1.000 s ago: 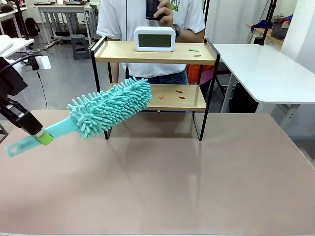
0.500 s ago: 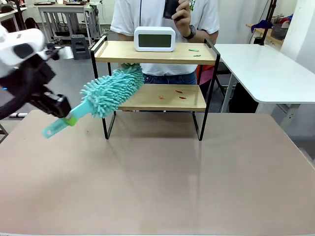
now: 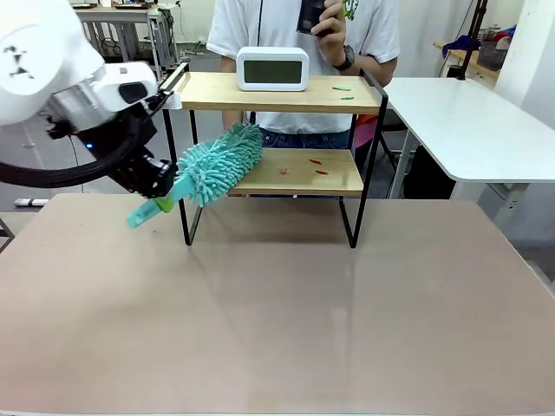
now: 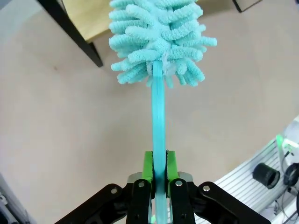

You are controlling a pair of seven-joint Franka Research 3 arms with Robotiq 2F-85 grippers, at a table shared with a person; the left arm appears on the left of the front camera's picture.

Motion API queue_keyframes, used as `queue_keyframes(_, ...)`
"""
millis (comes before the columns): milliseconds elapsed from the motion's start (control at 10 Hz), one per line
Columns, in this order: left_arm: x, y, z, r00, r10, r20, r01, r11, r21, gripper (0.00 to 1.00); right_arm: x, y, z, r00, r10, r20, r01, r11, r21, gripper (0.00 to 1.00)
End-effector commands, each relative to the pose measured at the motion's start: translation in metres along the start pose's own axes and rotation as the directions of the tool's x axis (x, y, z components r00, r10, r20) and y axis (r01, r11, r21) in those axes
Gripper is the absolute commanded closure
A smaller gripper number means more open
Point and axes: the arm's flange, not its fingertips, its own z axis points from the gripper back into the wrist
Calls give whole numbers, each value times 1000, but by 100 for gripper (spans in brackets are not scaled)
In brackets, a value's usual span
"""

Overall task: Clean the shelf.
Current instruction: Clean the specific tier of the Shelf with the Duster once objects are removed.

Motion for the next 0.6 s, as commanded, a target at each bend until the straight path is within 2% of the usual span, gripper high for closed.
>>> queue_keyframes(0,25,-21,-4,1000,29,-7,-29,999,33,88,2,1,0,1000,23,10,-23,1000,18,0)
queue_keyframes(500,54,-69,-29,993,-87,-74,88,996,10,88,2,1,0,1000,23,10,-23,1000,18,0)
